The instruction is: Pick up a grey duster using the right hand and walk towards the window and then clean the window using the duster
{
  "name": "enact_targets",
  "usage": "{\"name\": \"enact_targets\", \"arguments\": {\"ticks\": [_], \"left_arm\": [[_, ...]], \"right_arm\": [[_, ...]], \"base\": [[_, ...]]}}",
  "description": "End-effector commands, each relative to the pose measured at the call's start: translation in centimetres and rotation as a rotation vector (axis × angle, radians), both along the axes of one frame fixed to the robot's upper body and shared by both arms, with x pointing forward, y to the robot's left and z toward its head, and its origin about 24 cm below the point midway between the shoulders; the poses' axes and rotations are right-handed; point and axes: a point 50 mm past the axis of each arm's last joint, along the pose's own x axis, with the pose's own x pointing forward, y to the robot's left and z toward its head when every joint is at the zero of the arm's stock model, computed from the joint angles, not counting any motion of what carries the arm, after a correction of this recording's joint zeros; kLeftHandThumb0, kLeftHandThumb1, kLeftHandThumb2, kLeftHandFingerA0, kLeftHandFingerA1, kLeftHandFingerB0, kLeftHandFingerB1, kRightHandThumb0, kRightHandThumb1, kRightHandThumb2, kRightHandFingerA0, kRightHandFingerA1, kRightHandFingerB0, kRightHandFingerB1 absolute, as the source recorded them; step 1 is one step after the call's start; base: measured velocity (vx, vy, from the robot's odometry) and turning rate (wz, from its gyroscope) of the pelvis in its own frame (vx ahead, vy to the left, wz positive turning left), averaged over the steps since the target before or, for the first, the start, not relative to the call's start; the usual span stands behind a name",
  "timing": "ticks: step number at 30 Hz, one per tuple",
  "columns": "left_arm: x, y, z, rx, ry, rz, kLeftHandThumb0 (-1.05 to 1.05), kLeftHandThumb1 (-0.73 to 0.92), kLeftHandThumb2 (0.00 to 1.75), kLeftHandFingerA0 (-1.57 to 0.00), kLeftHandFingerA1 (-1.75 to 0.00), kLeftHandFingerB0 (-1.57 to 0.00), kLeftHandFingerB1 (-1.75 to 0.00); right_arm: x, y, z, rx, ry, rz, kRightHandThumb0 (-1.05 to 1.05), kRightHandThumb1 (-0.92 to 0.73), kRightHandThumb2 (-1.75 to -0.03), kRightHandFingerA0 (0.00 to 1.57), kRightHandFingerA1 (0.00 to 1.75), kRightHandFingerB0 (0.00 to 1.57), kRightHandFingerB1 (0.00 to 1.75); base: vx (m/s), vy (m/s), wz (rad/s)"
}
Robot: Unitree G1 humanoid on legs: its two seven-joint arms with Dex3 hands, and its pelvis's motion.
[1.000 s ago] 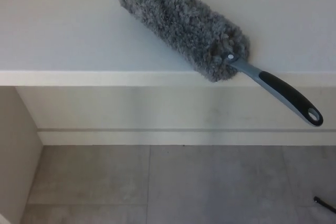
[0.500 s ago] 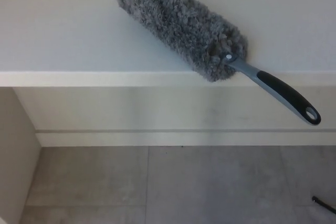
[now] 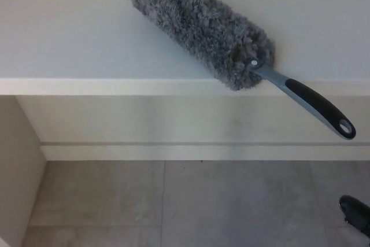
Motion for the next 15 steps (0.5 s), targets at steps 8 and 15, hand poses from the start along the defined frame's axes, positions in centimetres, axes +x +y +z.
{"name": "enact_targets", "arguments": {"ticks": [8,15], "left_arm": [[-0.8,0.2,0.7,0.087,-0.059,0.062,0.12,0.55,1.08,-0.94,-1.08,-0.79,-0.85],[-0.9,0.0,0.6,0.085,-0.056,0.071,0.07,0.60,1.00,-0.88,-1.16,-0.80,-0.88]], "right_arm": [[5.7,1.8,3.4,-0.372,-0.047,-0.295,-1.02,-0.39,-0.80,0.00,0.66,0.00,0.67],[7.3,2.4,3.4,-0.403,-0.031,-0.338,-1.05,-0.44,-0.63,0.00,0.49,0.00,0.92]], "base": [[0.00,0.000,0.00],[0.00,0.000,0.00]]}}
